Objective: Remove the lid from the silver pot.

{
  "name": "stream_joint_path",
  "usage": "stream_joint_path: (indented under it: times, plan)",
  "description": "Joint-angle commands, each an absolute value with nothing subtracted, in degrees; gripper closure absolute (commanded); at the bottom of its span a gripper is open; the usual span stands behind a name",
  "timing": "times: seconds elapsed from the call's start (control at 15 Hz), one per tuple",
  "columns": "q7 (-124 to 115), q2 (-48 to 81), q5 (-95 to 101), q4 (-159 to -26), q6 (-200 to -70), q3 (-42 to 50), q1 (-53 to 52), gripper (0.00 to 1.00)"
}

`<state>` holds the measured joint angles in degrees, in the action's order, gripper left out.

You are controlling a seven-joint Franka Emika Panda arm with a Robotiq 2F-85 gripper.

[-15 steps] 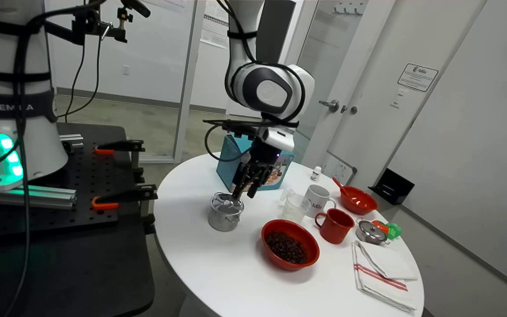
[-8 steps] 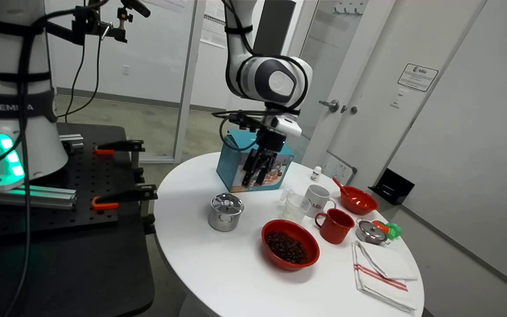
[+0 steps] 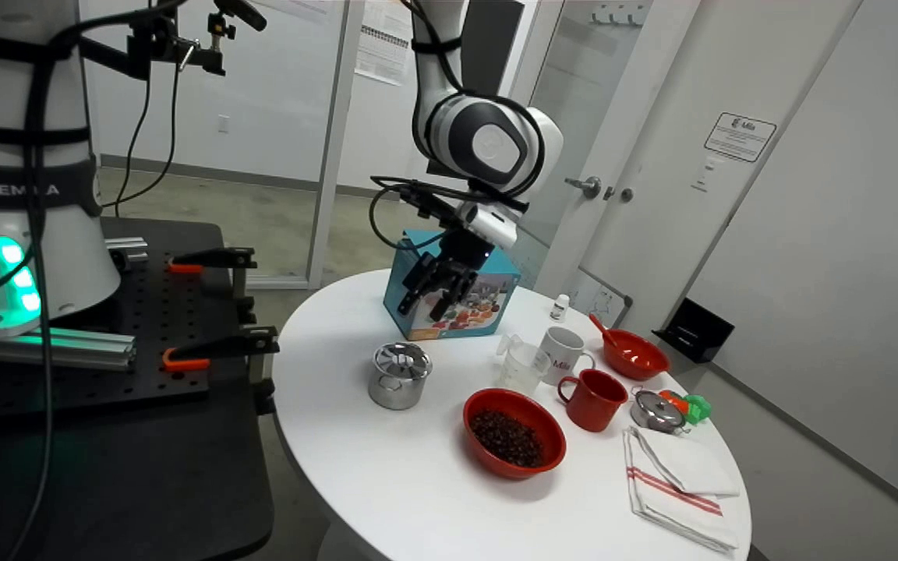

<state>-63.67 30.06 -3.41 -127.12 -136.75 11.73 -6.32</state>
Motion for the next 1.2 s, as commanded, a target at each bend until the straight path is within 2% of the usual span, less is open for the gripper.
stream_joint_path:
  times: [0.0,0.53,1.13]
  plan:
    - [-69.47,29.58,-7.47,-126.36,-131.93,11.09,-4.17,0.0]
    - [-91.36,32.5,-10.35,-122.34,-130.24,10.42,-4.71,0.0]
    - [-97.97,36.52,-8.91,-122.4,-130.37,9.19,-4.27,0.0]
